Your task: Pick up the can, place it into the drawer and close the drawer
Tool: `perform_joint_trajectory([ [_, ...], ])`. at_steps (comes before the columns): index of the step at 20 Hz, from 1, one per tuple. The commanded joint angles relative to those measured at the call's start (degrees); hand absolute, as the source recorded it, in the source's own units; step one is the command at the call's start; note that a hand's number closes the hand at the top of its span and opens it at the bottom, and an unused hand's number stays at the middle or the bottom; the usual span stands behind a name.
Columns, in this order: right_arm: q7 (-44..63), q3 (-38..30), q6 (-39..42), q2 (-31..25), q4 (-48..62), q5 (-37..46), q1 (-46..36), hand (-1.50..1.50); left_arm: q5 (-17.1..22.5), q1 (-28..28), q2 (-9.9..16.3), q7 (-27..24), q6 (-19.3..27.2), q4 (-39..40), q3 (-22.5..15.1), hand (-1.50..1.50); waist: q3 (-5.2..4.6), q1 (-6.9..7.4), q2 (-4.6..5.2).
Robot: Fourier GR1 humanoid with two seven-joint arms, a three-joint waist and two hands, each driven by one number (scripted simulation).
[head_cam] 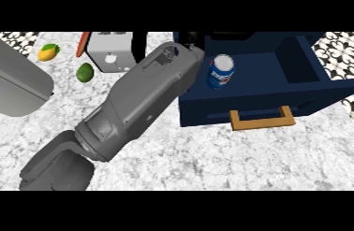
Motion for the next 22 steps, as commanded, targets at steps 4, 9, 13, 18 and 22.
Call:
perform_joint_trajectory([
  [4, 0.9, 0.9, -0.7, 0.7, -1.9, 2.1, -0.5, -1.50, 4.1, -0.7, 0.0, -0.8, 3.8, 0.6, -3.5, -1.50, -0.02, -0.37, 0.02],
  [9, 1.6, 0.8, -1.8, -1.0, -0.5, 2.1, -3.2, -1.50, 7.0, 0.7, 0.0, -3.4, 6.0, -0.8, -5.6, -1.50, 0.01, -0.95, 0.34],
  [13, 2.8, 0.7, -2.0, -1.0, -3.5, -0.6, -2.4, -1.50, 8.5, -0.3, 0.0, -5.3, 5.1, 1.2, -4.3, -1.50, -0.04, -0.76, 0.22],
  [18, -8.2, -0.9, 4.1, -3.9, -3.3, 13.4, -5.0, -1.50, 9.8, 0.6, 0.0, -8.3, 2.8, 0.7, -3.8, -1.50, 0.02, -0.40, 0.52],
  [22, -9.4, 3.4, 3.7, -3.3, -5.8, 18.1, -8.6, -1.50, 11.3, -1.3, 0.0, -8.7, 3.3, 0.4, -4.3, -1.50, -0.02, 0.51, 0.34],
])
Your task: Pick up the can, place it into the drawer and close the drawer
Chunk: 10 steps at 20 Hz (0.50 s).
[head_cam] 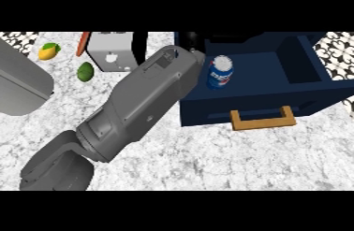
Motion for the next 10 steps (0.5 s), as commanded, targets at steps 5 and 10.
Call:
perform_joint_trajectory([
  [5, -5.3, 5.1, 1.2, -1.1, -4.0, 17.0, -4.7, -1.50, 0.4, -1.2, 0.0, -3.1, -0.1, -0.3, -0.3, -1.50, -0.06, 3.00, -0.60],
  [10, -6.8, 15.6, -0.2, 1.2, -3.4, 32.1, -8.5, -1.50, 2.5, -3.9, 0.0, -0.9, 2.5, -1.1, -1.2, -1.50, -0.03, 3.01, -0.38],
])
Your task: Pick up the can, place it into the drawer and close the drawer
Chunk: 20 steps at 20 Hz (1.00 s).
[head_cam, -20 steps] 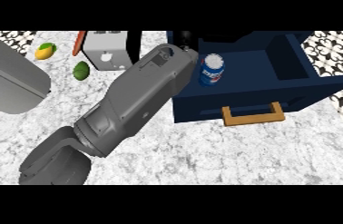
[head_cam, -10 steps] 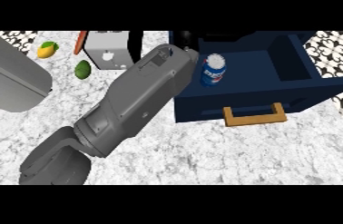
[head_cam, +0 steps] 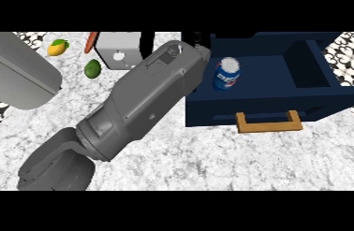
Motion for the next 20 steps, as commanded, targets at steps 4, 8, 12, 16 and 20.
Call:
perform_joint_trajectory([
  [4, -0.8, 10.2, -2.7, -2.8, 7.3, 19.3, -10.2, -1.50, 1.3, 1.2, 0.0, -0.3, 0.6, -2.0, 0.1, -1.50, -0.05, 1.88, -0.24],
  [8, -1.6, 20.3, -8.1, 1.0, 10.9, 32.6, -13.1, -1.50, 0.7, 0.6, 0.0, 1.4, -0.3, -1.4, 0.7, -1.50, -0.09, 2.91, -0.43],
  [12, -4.2, 22.4, -12.4, 0.4, 19.0, 38.1, -18.3, -1.50, -1.3, 1.5, 0.5, 3.8, 1.2, -2.9, 0.3, -1.50, -0.07, 3.09, -0.86],
  [16, -9.6, 26.5, -17.8, -0.8, 30.0, 47.2, -20.7, -1.50, -2.0, 0.3, 3.1, 6.8, 2.7, -4.6, 0.4, -1.50, -0.04, 3.97, -0.92],
  [20, -9.6, 27.2, -18.9, -3.1, 42.0, 51.4, -30.4, -1.50, -3.4, 2.8, 3.9, 6.2, 1.2, -5.7, 0.2, -1.50, -0.05, 4.42, -0.60],
])
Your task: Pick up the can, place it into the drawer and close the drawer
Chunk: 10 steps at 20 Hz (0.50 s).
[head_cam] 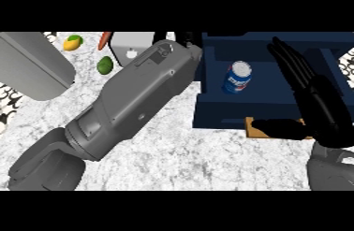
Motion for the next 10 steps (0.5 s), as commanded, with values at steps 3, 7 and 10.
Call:
perform_joint_trajectory([
  [3, -1.8, 4.9, -4.6, -0.9, 14.3, 9.3, -8.3, -1.50, -1.7, 1.4, 4.9, 4.2, -0.4, -3.0, 0.2, -1.50, 0.00, 0.28, -0.08],
  [7, -1.8, 6.1, -12.0, -0.2, 27.3, 16.9, -11.9, -1.50, -3.2, 2.1, 4.2, 5.5, 3.0, -7.1, -1.2, -1.50, 0.03, 1.43, -0.20],
  [10, -3.5, 3.4, -15.4, -0.2, 33.2, 15.9, -13.6, -1.50, -4.4, 5.5, 7.2, 6.6, 4.2, -11.1, -0.4, -1.50, 0.03, 0.42, -0.31],
])
